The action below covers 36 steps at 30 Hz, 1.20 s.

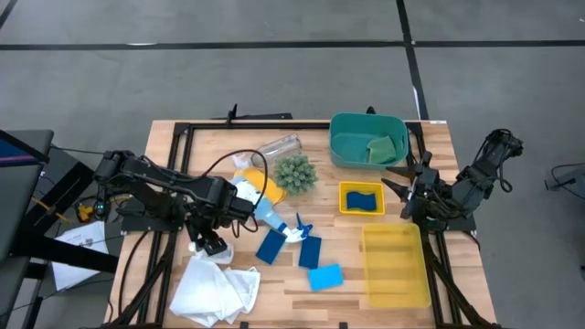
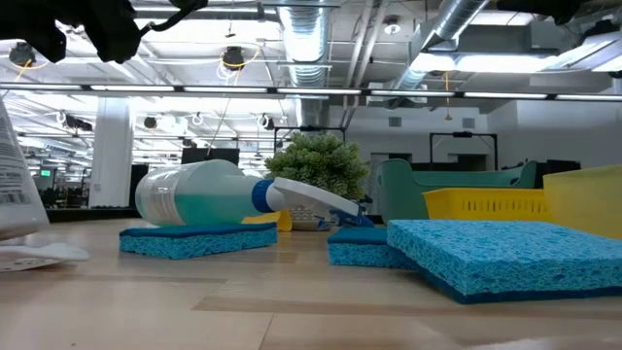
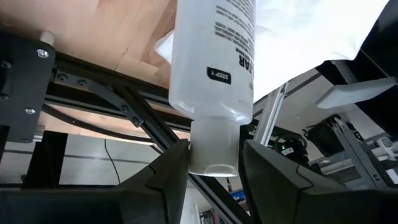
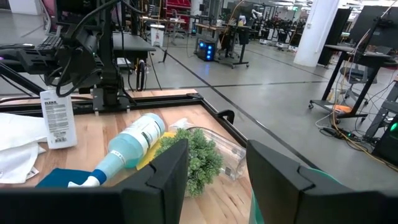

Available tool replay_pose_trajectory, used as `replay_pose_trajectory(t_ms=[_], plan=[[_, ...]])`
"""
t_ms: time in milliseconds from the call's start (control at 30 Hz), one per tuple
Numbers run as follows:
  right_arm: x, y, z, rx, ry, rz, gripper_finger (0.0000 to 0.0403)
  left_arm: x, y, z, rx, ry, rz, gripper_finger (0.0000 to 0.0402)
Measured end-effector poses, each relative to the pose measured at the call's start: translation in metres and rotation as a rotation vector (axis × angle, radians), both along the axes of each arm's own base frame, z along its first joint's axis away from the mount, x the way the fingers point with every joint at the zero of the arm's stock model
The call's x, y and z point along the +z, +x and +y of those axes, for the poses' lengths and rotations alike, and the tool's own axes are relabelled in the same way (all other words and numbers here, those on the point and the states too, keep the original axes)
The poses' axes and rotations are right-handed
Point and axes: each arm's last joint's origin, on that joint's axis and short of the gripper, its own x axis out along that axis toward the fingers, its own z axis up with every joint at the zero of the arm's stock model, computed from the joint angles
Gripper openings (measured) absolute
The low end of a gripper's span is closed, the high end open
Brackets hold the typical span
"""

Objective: Pick & Place Kitchen Items
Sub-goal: Put the white bottle into the yellow bin

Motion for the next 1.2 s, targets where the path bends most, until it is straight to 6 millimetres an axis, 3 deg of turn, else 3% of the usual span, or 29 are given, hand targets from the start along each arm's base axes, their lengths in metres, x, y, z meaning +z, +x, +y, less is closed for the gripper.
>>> replay_pose_trajectory(t_ms=[900, 1200], plan=[[-0.001, 0.0, 0.0, 0.001, -0.008, 0.009, 0.0154, -0.001, 0.002, 0.008, -0.013, 0.046, -0.024, 0.0154], [-0.003, 0.0, 0.0, 0.029, 0.001, 0.021, 0.0154, -0.003, -0.003, -0.014, -0.128, 0.157, -0.058, 0.0172]])
